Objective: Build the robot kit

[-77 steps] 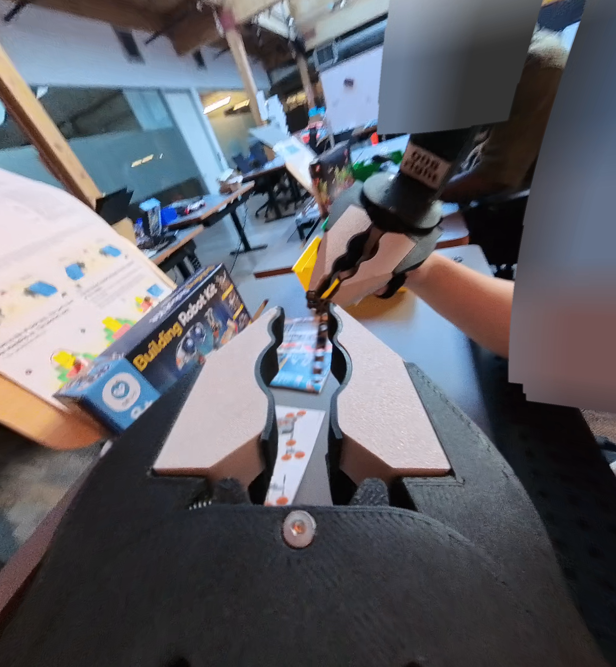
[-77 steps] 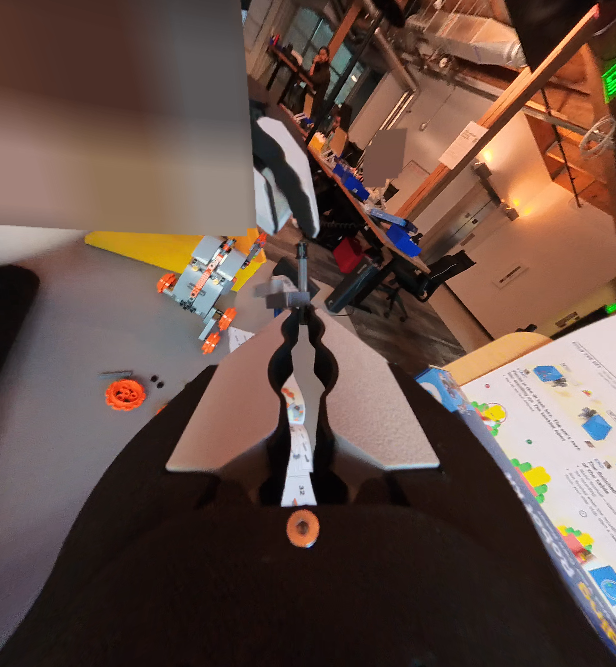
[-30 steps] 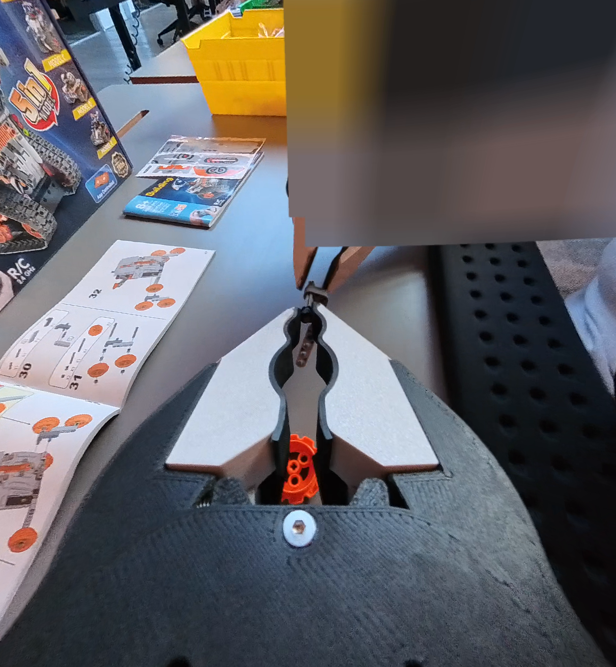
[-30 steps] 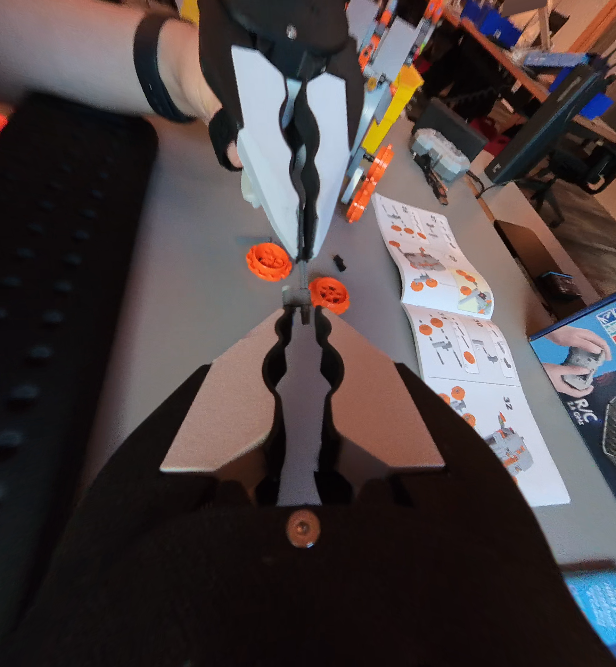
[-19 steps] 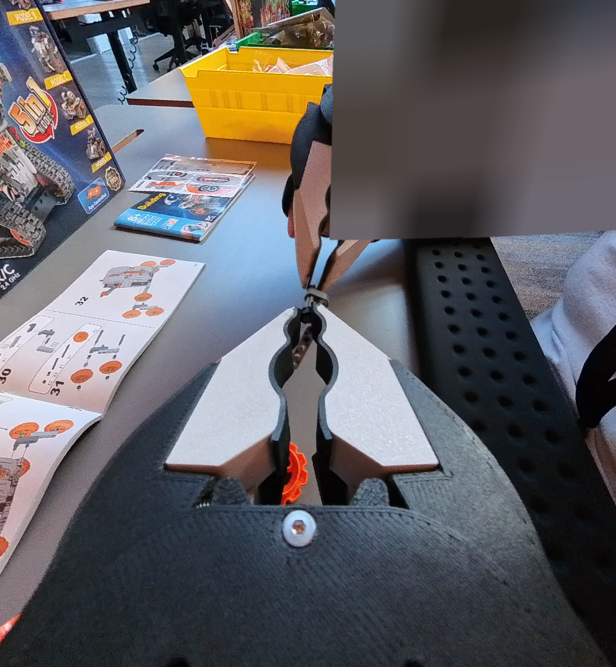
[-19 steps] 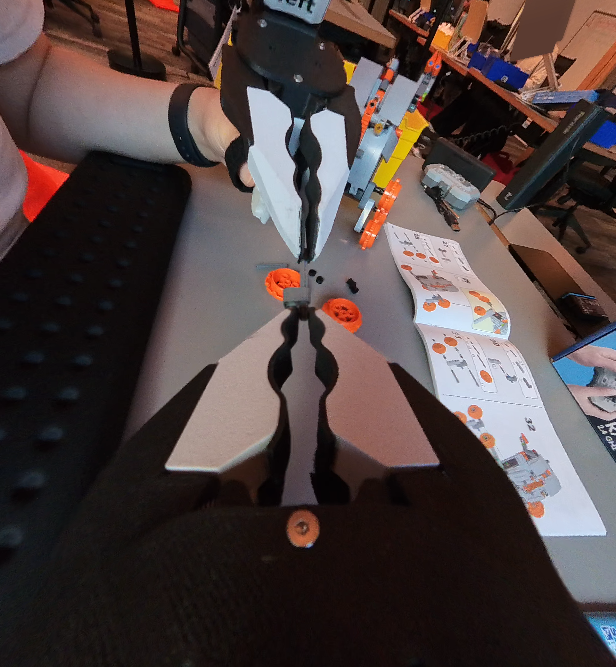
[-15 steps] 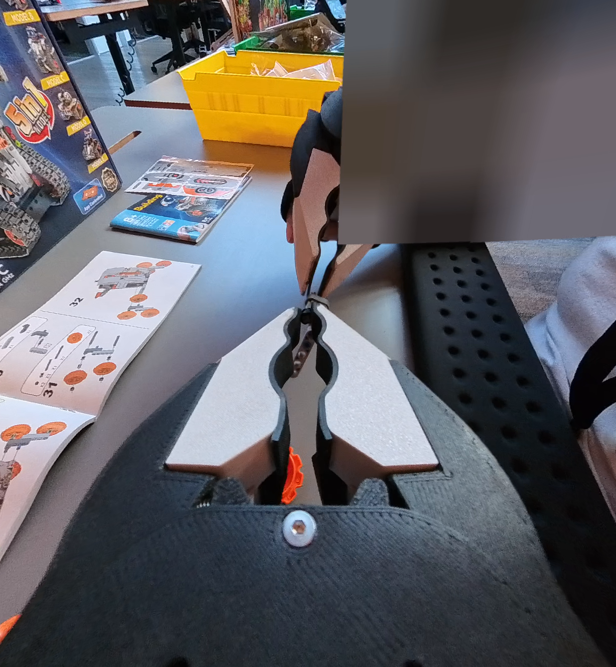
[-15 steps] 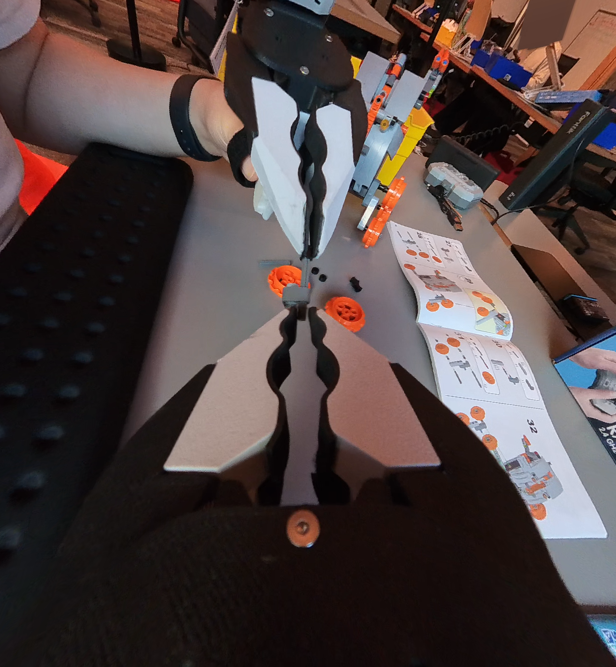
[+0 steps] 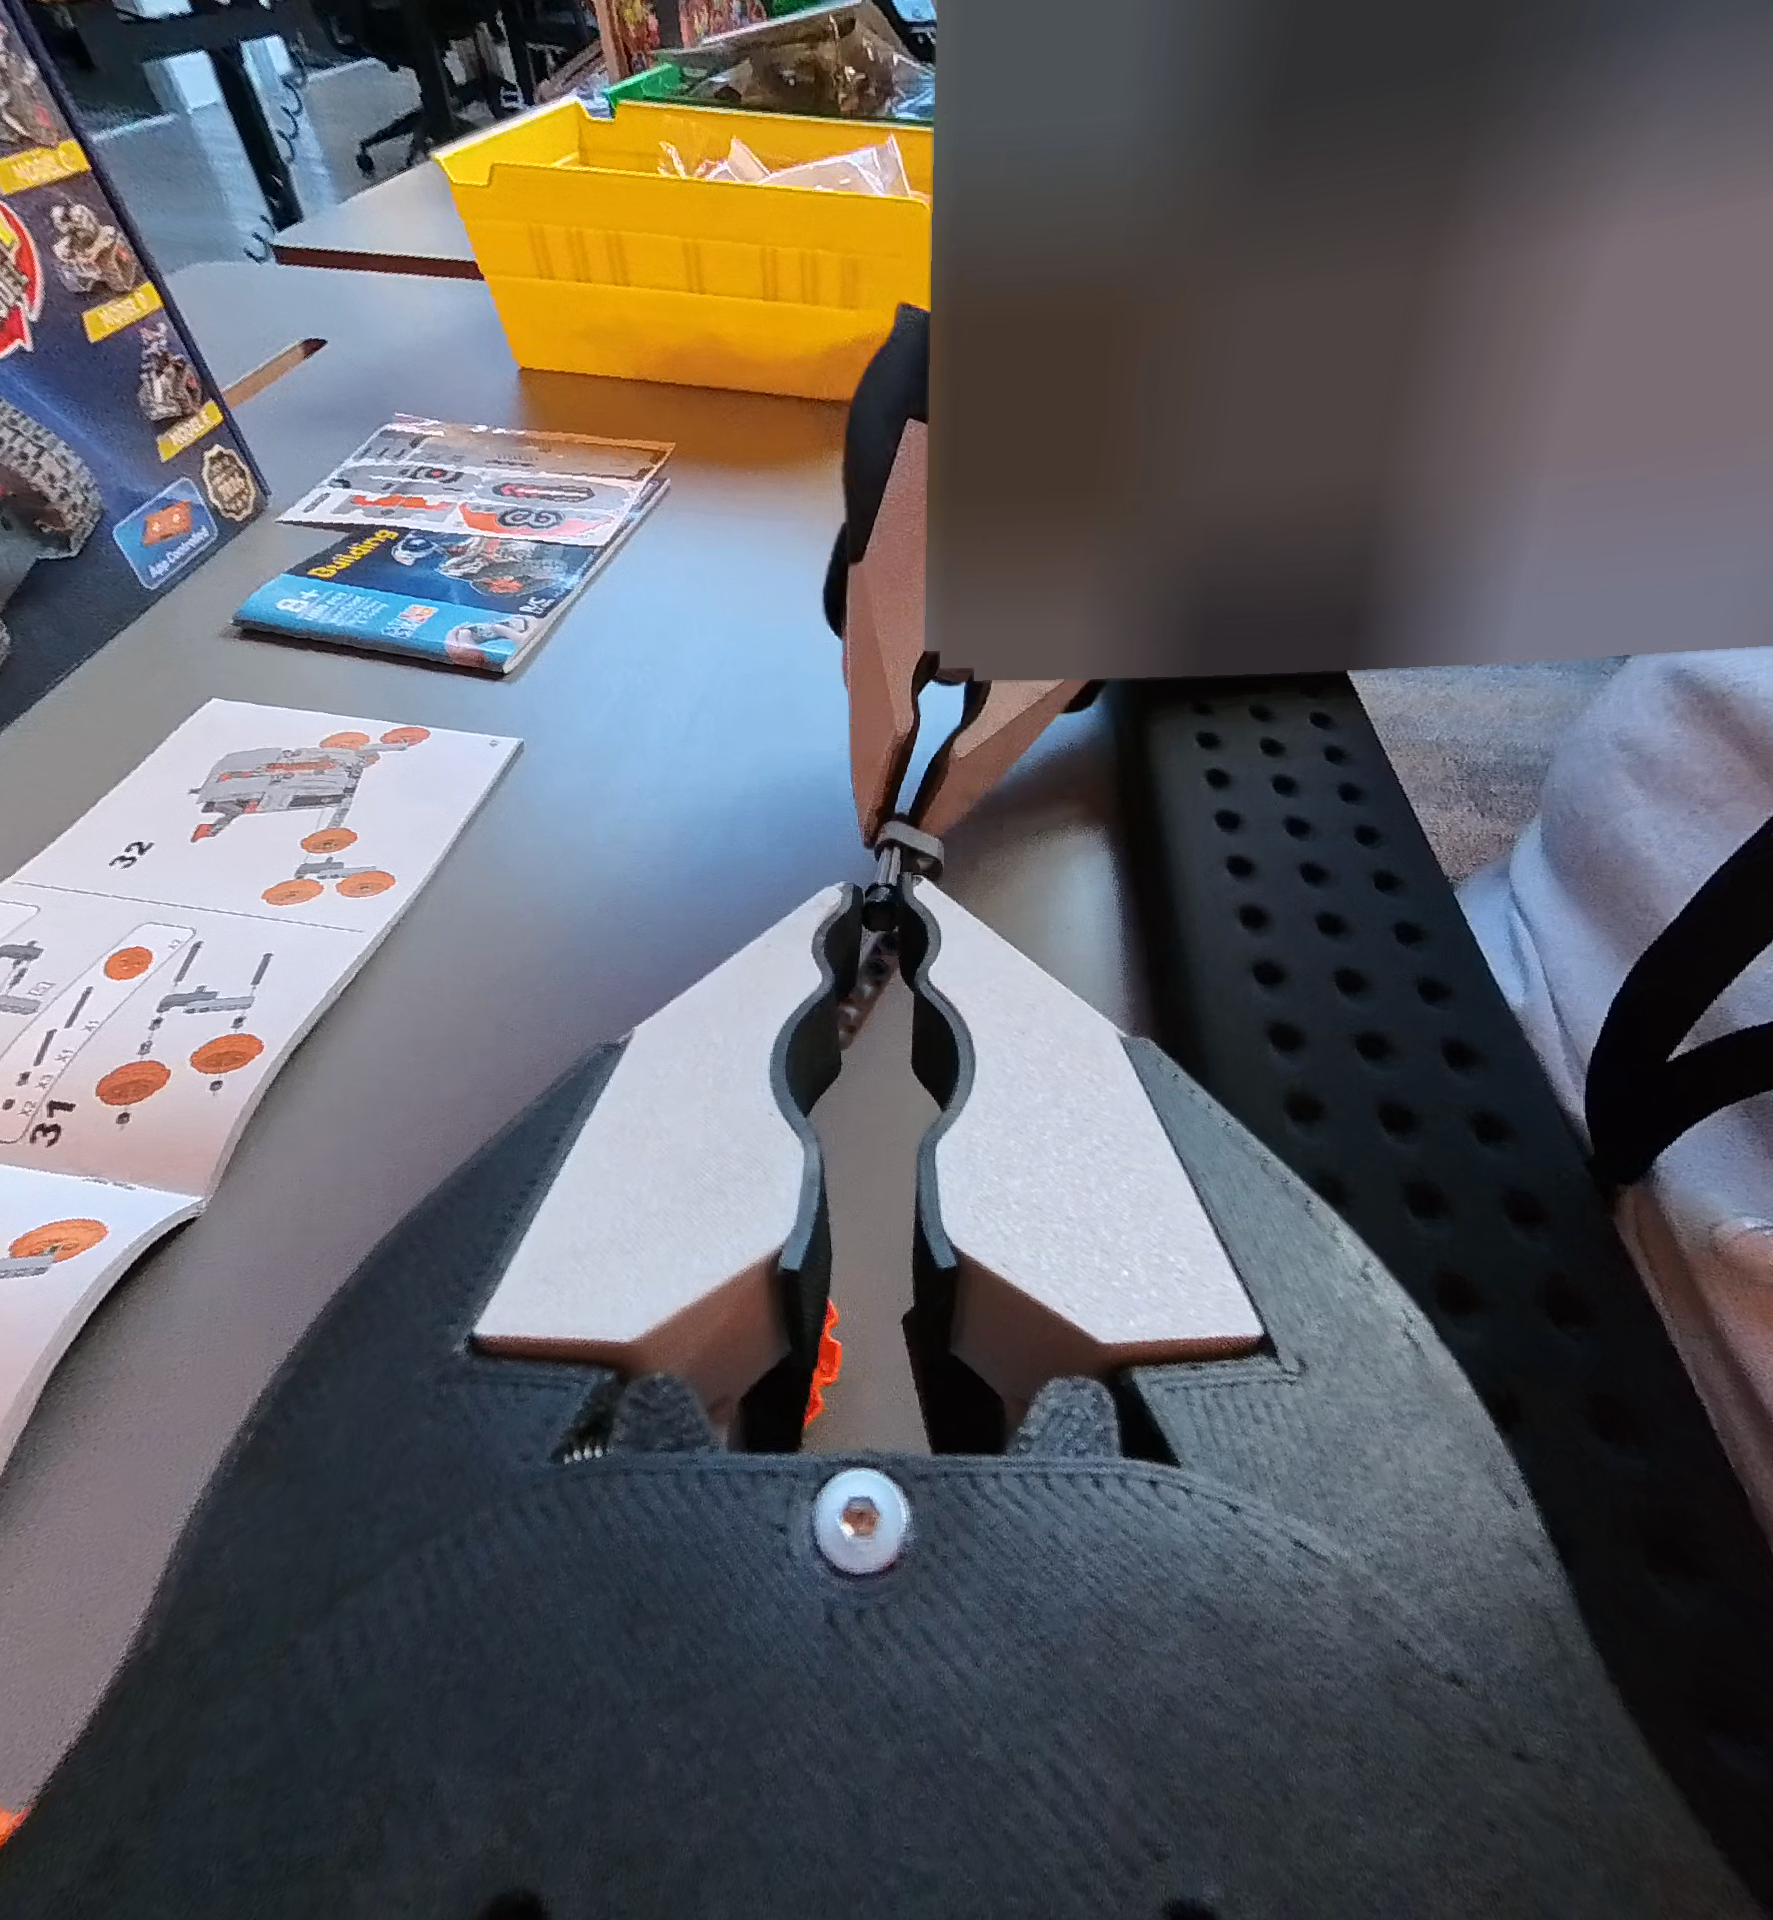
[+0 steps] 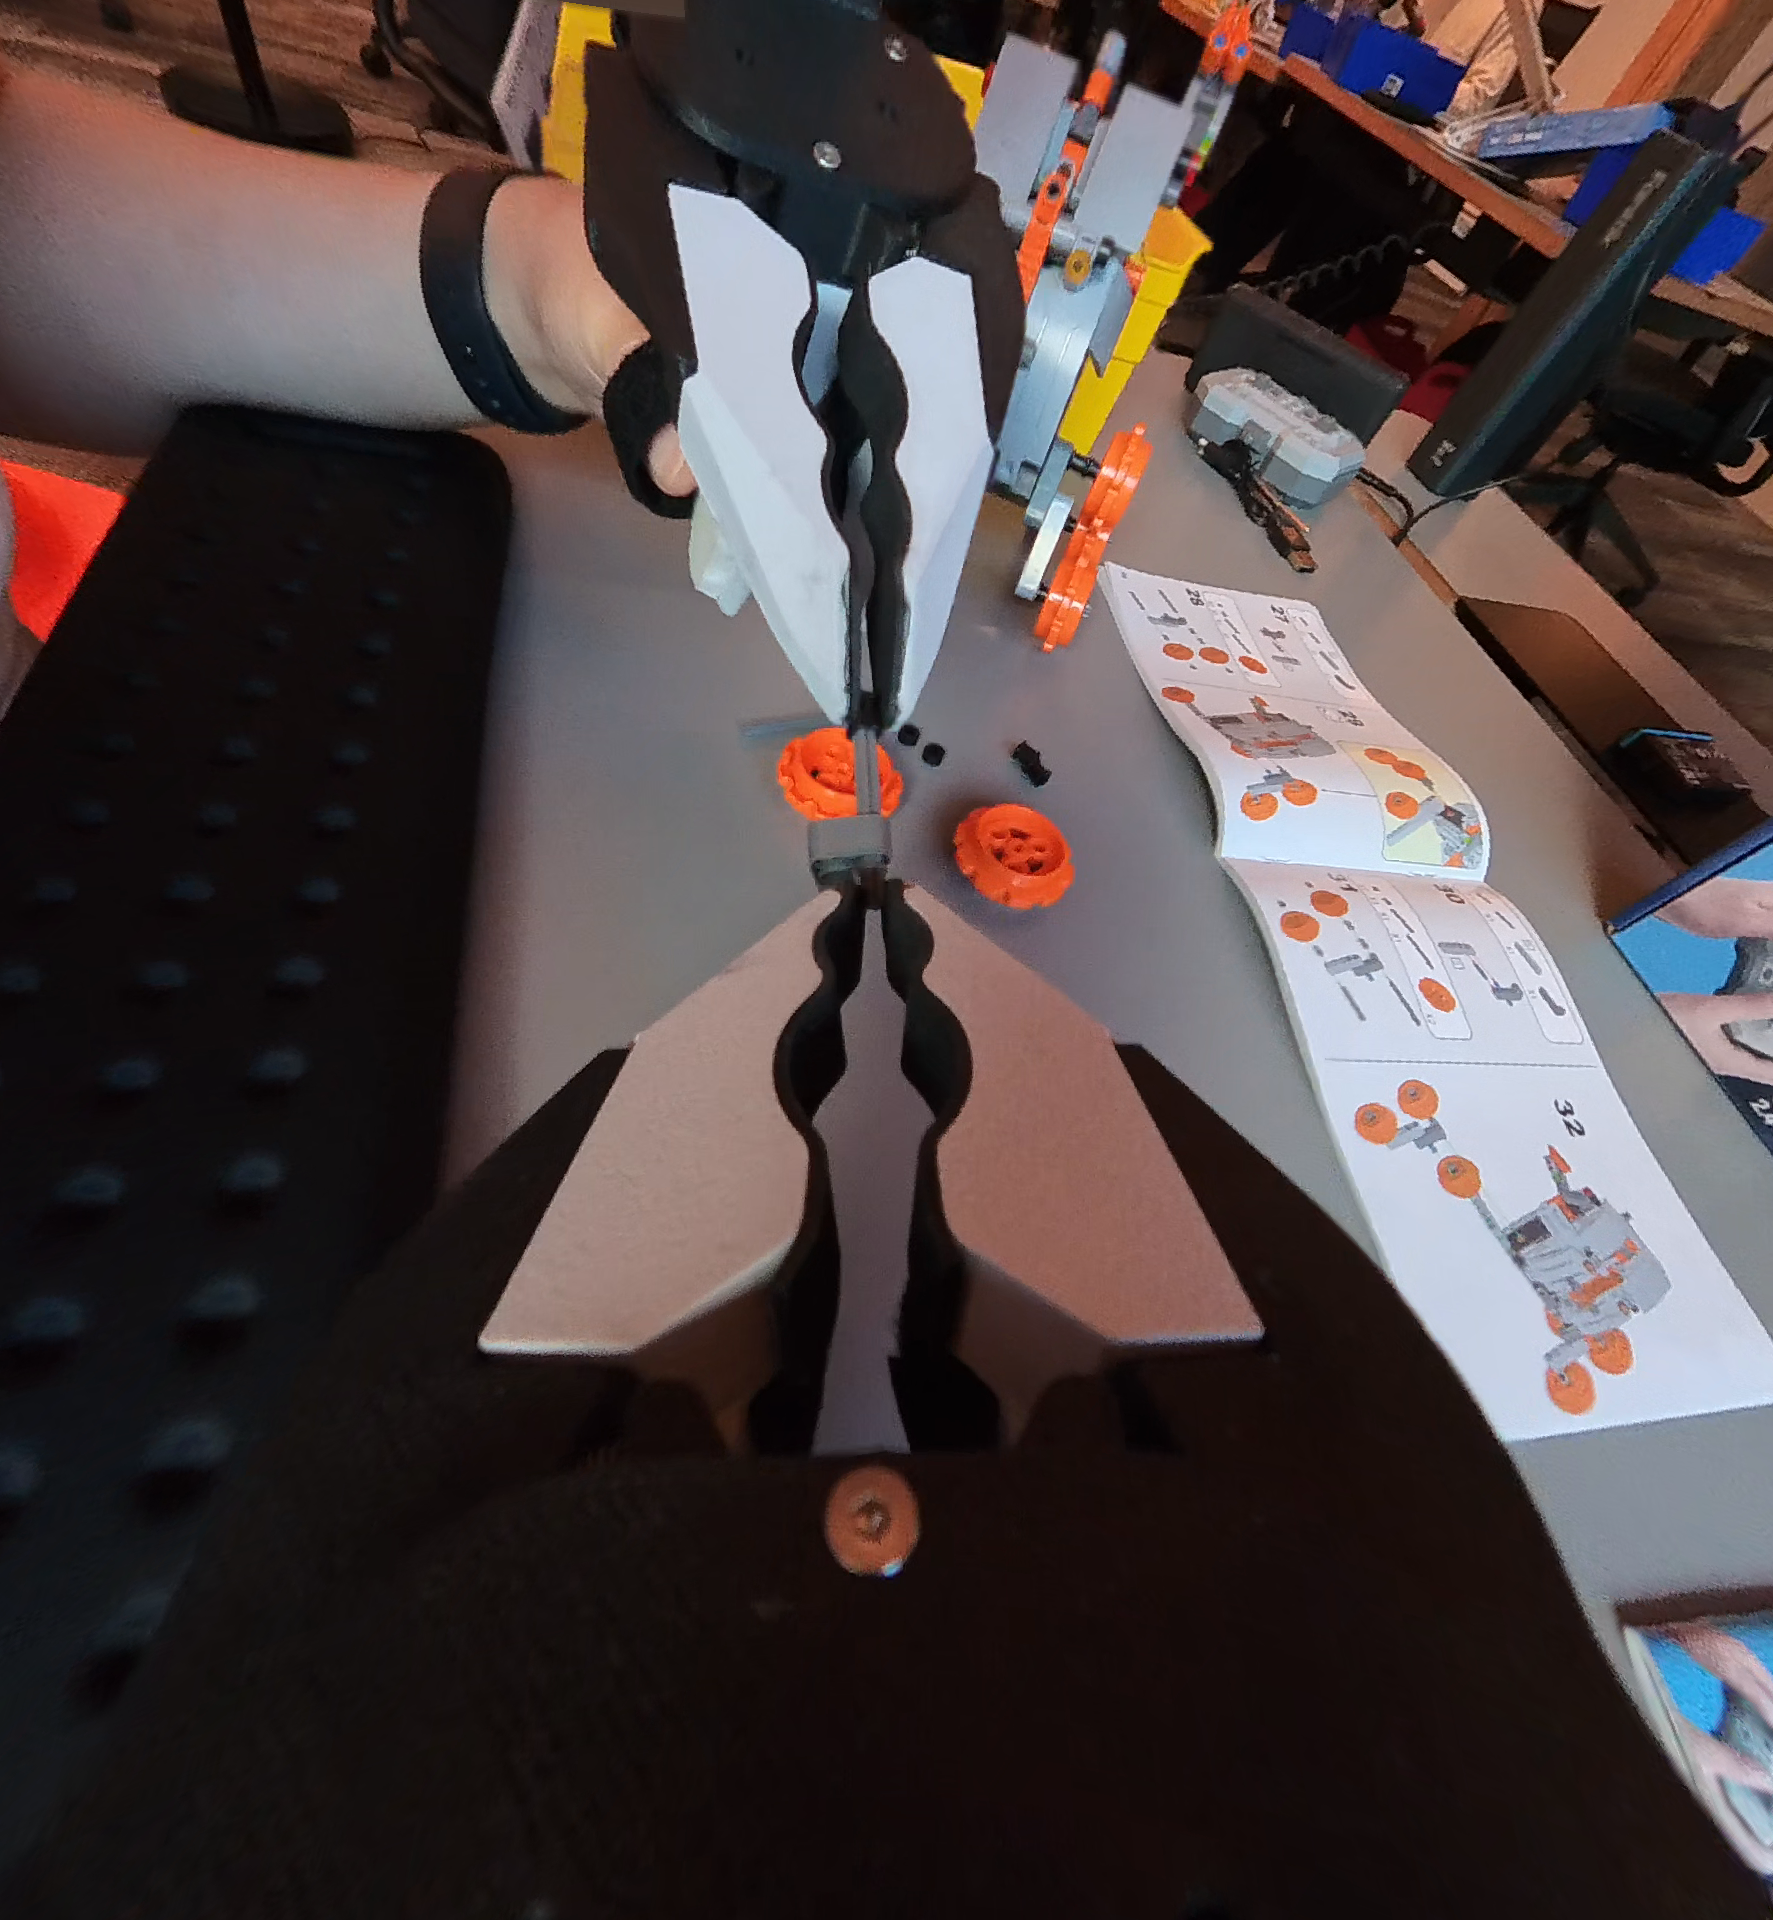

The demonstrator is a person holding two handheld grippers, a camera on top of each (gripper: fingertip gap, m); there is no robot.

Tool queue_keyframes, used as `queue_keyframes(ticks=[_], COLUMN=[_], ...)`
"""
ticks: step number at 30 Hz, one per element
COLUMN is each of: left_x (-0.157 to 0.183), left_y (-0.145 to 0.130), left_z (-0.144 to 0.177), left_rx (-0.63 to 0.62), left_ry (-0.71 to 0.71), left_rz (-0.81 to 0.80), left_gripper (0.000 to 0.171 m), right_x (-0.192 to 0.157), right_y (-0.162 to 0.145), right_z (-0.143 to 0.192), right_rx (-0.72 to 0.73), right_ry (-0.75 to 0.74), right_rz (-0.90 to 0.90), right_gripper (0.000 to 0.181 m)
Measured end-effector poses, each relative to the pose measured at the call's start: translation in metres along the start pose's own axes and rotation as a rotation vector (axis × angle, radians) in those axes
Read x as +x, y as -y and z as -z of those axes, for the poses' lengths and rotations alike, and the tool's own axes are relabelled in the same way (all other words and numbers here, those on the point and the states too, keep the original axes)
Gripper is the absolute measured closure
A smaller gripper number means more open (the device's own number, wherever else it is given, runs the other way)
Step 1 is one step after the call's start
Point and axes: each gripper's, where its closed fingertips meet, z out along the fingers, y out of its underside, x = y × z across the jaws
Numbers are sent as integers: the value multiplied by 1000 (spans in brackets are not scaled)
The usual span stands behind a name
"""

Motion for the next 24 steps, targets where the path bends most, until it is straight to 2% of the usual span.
queue_keyframes(ticks=[3,7,10,12,22,24], left_x=[3,8,8,8,9,10], left_y=[-12,-12,-16,-17,-23,-30], left_z=[-4,-7,-9,-10,-10,-11], left_rx=[-63,-54,-74,-73,-19,-40], left_ry=[-11,-23,-7,11,33,32], left_rz=[-23,-39,-77,-117,-129,-120], left_gripper=[168,160,167,167,167,167], right_x=[-3,-5,-8,-9,-11,-14], right_y=[-6,-7,-10,-13,-14,-20], right_z=[0,1,-2,-2,-4,-8], right_rx=[-17,8,-3,-8,41,19], right_ry=[-15,-14,-4,6,37,65], right_rz=[6,-12,5,-5,-79,-90], right_gripper=[178,178,178,178,179,179])
